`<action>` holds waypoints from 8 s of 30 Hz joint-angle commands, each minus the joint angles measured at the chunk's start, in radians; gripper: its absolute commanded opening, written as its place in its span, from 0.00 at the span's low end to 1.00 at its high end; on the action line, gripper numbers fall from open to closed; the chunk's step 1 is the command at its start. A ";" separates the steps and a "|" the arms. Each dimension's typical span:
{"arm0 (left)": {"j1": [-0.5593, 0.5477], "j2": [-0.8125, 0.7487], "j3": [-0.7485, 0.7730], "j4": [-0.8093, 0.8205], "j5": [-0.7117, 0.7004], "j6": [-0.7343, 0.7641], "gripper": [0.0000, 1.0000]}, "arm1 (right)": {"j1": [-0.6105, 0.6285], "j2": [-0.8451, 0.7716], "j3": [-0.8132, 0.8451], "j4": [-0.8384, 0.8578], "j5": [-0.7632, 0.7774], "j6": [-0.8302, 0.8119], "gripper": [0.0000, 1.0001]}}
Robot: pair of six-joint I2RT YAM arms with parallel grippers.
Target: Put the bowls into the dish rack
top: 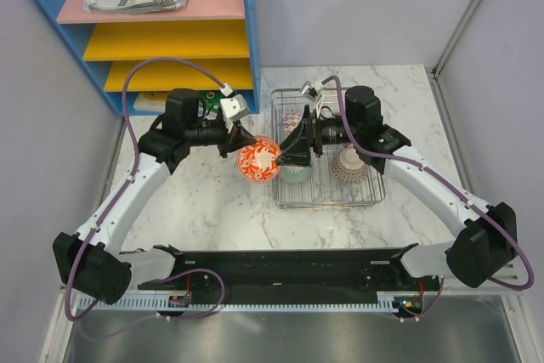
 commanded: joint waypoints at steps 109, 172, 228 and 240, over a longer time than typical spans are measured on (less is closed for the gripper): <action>0.255 -0.019 -0.046 0.083 -0.176 -0.075 1.00 | -0.186 0.035 0.004 -0.300 0.259 -0.321 0.00; 0.428 -0.088 -0.177 0.112 -0.264 -0.179 1.00 | 0.215 0.187 0.180 -0.806 1.283 -0.705 0.00; 0.451 -0.114 -0.195 0.130 -0.247 -0.181 1.00 | 0.282 0.329 0.182 -0.953 1.208 -0.782 0.98; 0.457 -0.112 -0.192 0.132 -0.245 -0.177 1.00 | 0.284 0.302 0.251 -0.961 1.182 -0.811 0.98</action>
